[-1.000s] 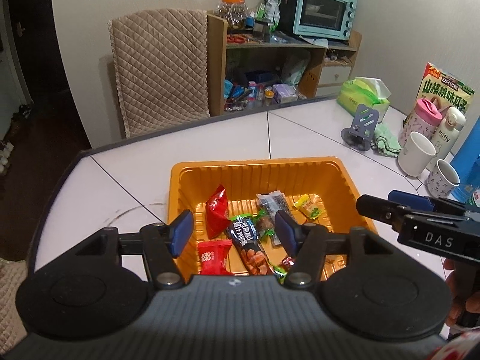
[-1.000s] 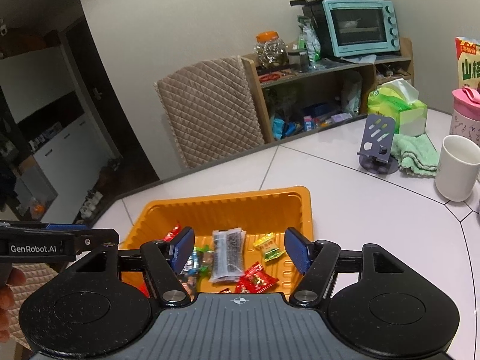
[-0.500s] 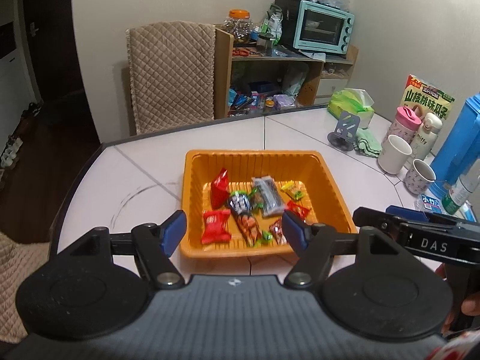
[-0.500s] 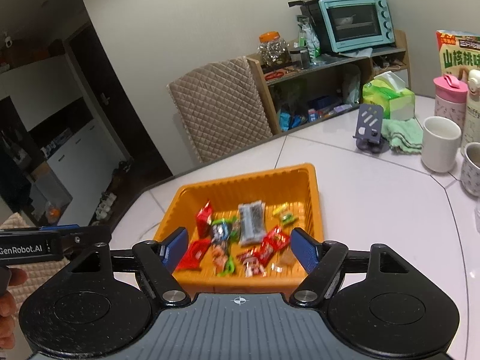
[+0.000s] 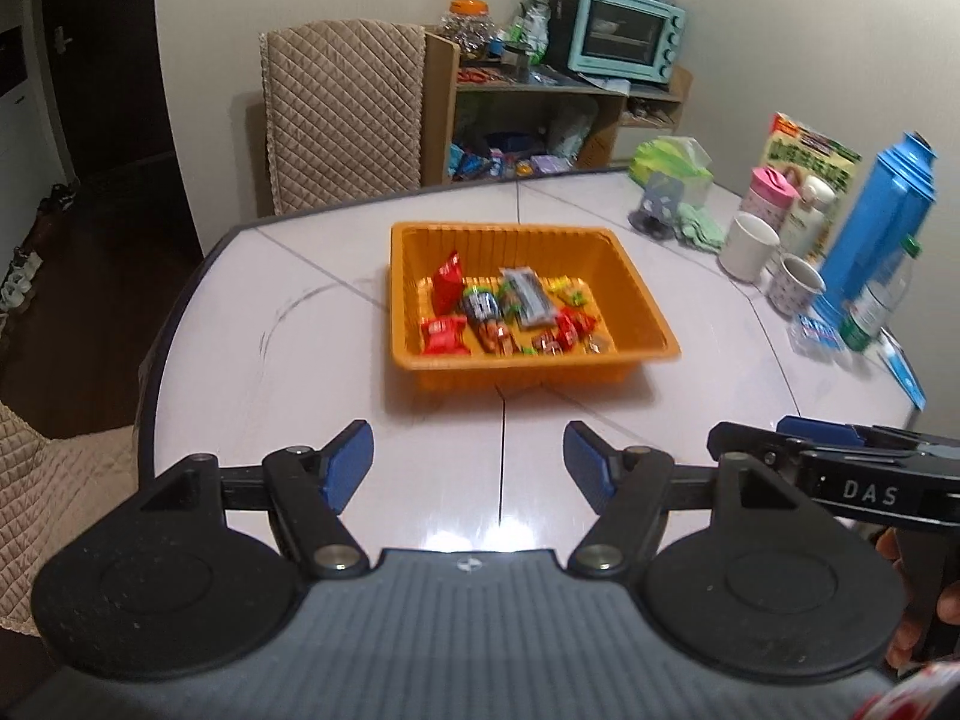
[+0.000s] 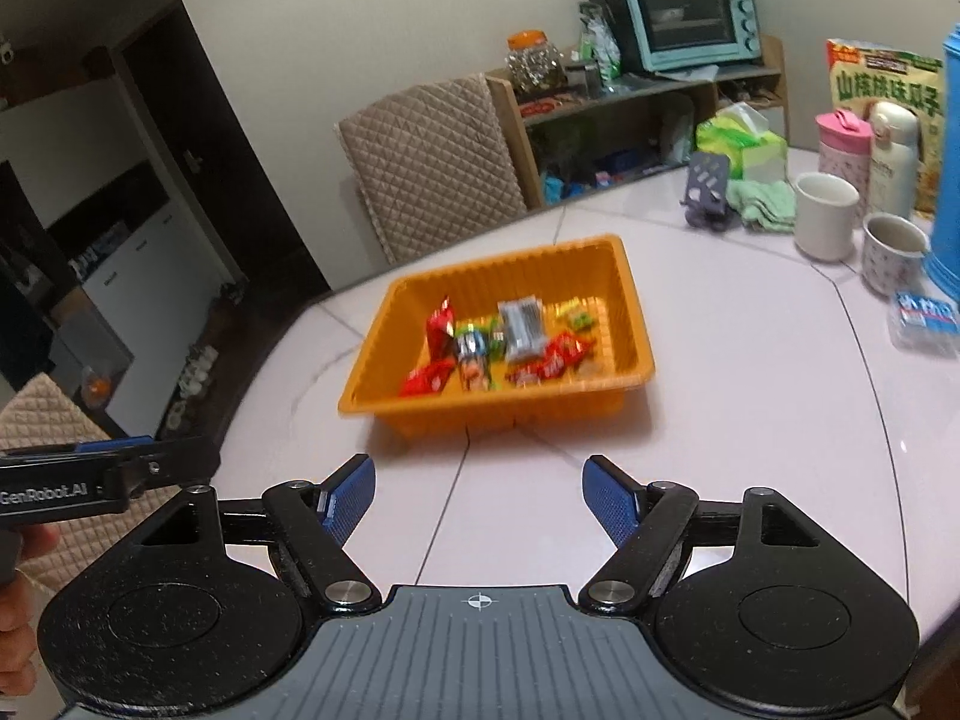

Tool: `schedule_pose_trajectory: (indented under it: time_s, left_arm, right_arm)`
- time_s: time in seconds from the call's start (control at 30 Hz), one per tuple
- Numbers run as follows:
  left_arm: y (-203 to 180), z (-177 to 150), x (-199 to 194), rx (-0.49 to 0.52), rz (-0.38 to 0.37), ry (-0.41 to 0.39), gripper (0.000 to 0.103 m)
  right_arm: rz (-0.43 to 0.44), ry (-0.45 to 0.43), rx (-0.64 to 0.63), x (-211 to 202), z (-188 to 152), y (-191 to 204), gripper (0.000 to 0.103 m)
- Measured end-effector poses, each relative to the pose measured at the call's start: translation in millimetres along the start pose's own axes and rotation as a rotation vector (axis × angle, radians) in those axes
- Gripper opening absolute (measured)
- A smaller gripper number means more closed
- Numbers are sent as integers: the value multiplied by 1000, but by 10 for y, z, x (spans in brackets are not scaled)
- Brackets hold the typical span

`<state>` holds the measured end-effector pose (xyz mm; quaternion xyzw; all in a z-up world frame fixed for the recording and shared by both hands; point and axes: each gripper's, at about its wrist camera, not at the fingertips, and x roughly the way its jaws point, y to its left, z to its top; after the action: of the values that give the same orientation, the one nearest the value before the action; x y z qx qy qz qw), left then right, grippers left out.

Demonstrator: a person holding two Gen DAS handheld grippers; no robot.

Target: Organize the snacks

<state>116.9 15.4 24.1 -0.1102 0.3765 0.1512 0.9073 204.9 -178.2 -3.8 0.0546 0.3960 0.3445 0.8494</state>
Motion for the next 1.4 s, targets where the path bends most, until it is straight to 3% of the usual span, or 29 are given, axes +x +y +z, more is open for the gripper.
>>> schedule_pose_trajectory:
  time_s: [0.67, 1.4]
  left_arm:
    - [336, -926, -761, 60, -64, 63, 68]
    - [345, -1190, -906, 79, -70, 75, 68]
  right_arm:
    - [-91, 87, 9, -576, -1017, 755, 76]
    - [-93, 85, -9, -763, -1216, 932, 76]
